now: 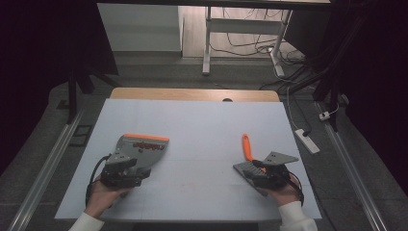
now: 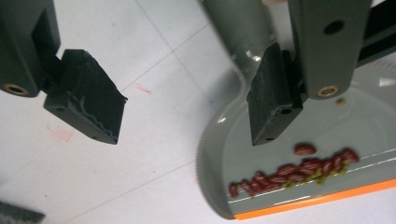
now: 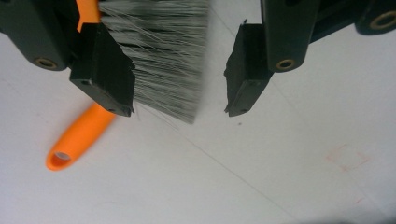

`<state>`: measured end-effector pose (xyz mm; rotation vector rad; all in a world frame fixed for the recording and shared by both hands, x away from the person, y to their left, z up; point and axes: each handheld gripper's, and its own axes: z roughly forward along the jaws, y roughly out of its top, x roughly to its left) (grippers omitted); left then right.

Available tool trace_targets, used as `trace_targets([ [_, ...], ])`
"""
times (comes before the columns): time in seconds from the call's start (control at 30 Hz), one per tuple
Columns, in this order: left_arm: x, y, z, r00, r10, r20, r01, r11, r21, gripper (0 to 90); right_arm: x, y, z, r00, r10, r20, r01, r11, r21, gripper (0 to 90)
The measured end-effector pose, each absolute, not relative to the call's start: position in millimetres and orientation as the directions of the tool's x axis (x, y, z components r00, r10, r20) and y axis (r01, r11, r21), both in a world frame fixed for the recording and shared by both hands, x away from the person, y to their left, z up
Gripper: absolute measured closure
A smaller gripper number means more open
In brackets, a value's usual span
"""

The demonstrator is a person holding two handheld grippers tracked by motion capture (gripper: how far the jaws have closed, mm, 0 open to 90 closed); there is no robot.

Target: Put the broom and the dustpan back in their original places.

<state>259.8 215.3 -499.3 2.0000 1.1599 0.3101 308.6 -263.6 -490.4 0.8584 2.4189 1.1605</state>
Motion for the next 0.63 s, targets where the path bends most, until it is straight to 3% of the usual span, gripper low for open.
trace_targets([
  [0.63, 261.5, 209.7, -502.0, 0.593, 0.788, -0.168, 0.617, -0.310, 0.723, 27.1, 306.5, -260.5, -492.3, -0.791, 0.611, -0.041, 0.348, 0.504, 0.790, 42.5],
])
